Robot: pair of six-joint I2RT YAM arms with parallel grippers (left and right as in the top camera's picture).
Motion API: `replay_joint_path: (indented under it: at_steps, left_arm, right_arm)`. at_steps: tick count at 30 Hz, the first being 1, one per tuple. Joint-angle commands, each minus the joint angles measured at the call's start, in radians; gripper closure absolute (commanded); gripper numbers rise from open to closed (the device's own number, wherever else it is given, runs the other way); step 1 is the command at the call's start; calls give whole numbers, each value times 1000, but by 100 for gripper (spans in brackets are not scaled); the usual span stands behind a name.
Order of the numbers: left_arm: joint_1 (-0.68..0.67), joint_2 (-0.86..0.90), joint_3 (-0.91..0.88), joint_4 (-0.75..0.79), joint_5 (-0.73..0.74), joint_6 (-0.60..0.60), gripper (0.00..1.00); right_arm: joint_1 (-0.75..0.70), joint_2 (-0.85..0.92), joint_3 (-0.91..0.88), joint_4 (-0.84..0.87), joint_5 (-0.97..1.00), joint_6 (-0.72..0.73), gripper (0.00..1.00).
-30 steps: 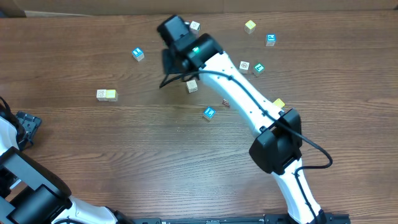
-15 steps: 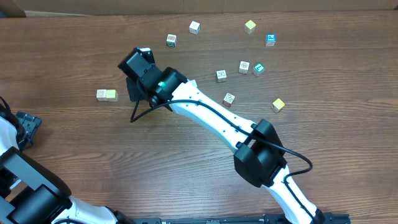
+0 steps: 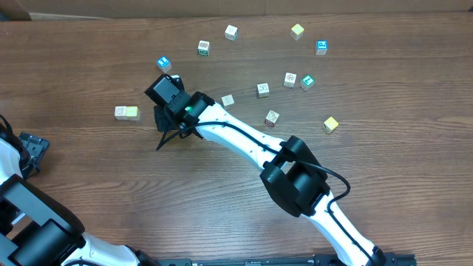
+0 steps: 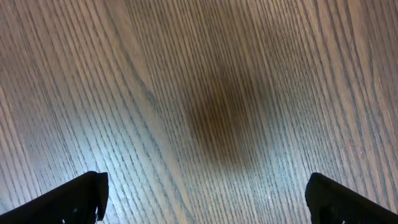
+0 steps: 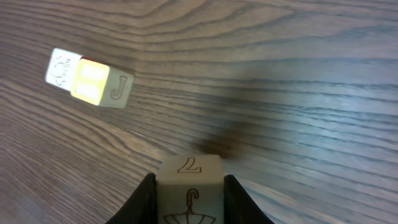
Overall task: Form a horizontal line
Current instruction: 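Carry the umbrella block left toward the bee and J blocks, then lower the umbrella block beside the J block and release it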
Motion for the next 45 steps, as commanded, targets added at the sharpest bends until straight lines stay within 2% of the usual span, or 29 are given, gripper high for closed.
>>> replay_joint_path:
  at_steps: [1,4,6,16,22,23,27,29,32,35,39,41,45]
  left_arm:
    - [2,14,-6,1,-21,4,1]
    - [2,14,-6,1,-21,4,1]
    - [2,14,-6,1,-21,4,0]
    - [2,14,-6,1,-21,4,1]
    - [2,14,-6,1,-21,4,0]
    - [2,14,-6,1,-21,4,0]
    - [2,14,-6,1,-21,4,0]
    - [2,14,-6,1,-21,4,0]
    - [2,14,-6,1,-21,4,0]
    - [2,14,-6,1,-21,4,0]
    - [2,14,-6,1,-21,4,1]
    - [2,14,-6,1,-21,4,0]
    - [2,14,-6,1,-21,4,1]
  right_arm:
    - [5,30,-7,12,-27,5,76]
    - [5,38,-7,15,-28,5,75]
    - [5,39,-7,15,-28,5,70]
    - [5,39,-7,28,-27,4,38]
    - [2,39,-7,33,26,4,37]
    - [2,39,-7,32,39,4,38]
    - [1,39,-7,21,61,4,53]
    - [1,39,-7,2,66,4,70]
    - [0,39,-7,-35,136,4,87]
    - [-6,39,-7,-57,184,4,88]
    - [-10,39,-7,-65,133,4,87]
    - [-10,39,-7,-64,101,4,96]
    - [-10,39,-7,-64,-3,4,96]
